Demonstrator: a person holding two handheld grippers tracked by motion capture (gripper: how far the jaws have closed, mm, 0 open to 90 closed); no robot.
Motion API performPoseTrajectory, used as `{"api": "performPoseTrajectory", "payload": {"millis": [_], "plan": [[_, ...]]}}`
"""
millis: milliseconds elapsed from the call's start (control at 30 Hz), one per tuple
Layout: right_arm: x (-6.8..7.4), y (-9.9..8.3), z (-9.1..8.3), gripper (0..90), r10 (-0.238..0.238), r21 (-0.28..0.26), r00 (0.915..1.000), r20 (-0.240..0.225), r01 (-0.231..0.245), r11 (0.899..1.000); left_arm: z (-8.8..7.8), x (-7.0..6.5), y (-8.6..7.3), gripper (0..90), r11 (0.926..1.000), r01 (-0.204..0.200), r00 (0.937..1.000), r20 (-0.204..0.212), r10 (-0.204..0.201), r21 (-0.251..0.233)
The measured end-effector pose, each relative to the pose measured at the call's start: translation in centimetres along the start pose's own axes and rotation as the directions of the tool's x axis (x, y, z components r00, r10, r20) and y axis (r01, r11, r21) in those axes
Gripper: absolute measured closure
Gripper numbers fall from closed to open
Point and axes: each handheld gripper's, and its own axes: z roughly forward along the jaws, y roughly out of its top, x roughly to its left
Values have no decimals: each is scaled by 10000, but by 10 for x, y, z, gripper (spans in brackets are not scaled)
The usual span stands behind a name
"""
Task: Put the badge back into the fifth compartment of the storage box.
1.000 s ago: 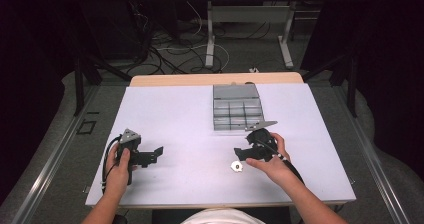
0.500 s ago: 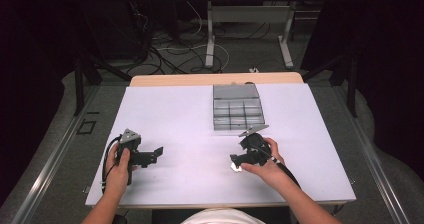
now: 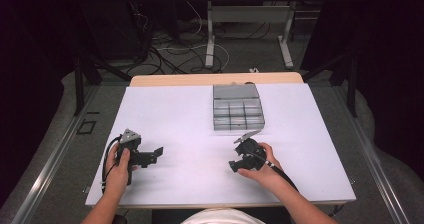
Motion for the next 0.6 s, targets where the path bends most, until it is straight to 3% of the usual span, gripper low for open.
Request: {"api": "performPoseTrajectory", "payload": {"millis": [67, 100, 133, 167, 200, 300, 333, 400, 500, 567, 600], "plan": [[1, -2, 4, 336, -20, -103, 10000, -80, 20, 9999, 0, 0, 0, 18, 10000, -8, 10000, 8, 8, 0], [1, -1, 3, 340, -39, 273, 10000, 28, 38, 9996, 0, 0, 0, 18, 10000, -7, 10000, 5, 7, 2], [2, -4, 9, 342, 75, -500, 9998, -162, -83, 9987, 0, 0, 0, 18, 10000, -3, 10000, 7, 3, 0], [2, -4, 9, 342, 75, -500, 9998, -162, -83, 9987, 0, 0, 0, 18, 10000, -1, 10000, 8, 1, -4], [2, -1, 4, 343, -61, 447, 10000, 42, 59, 9990, 0, 0, 0, 18, 10000, -6, 10000, 11, 6, -16], [3, -2, 6, 344, -142, 604, 9999, 36, 140, 9981, 0, 0, 0, 18, 10000, -20, 10000, 16, 20, -21], [4, -3, 9, 344, -93, 408, 9999, 77, 90, 9991, 0, 0, 0, 18, 10000, -27, 10000, 10, 27, -20], [5, -2, 9, 344, 12, 735, 9999, 149, -23, 9973, 0, 0, 0, 18, 10000, -22, 10000, 20, 22, -19], [6, -3, 11, 345, 54, 611, 10000, 26, -56, 9981, 0, 0, 0, 18, 10000, -12, 10000, 17, 12, 2], [6, -2, 10, 345, 78, 905, 9999, 127, -90, 9959, 0, 0, 0, 18, 10000, -13, 10000, 10, 13, 0], [5, -4, 14, 346, 63, 425, 10000, 38, -65, 9991, 0, 0, 0, 18, 10000, -11, 10000, 15, 11, 0]]}}
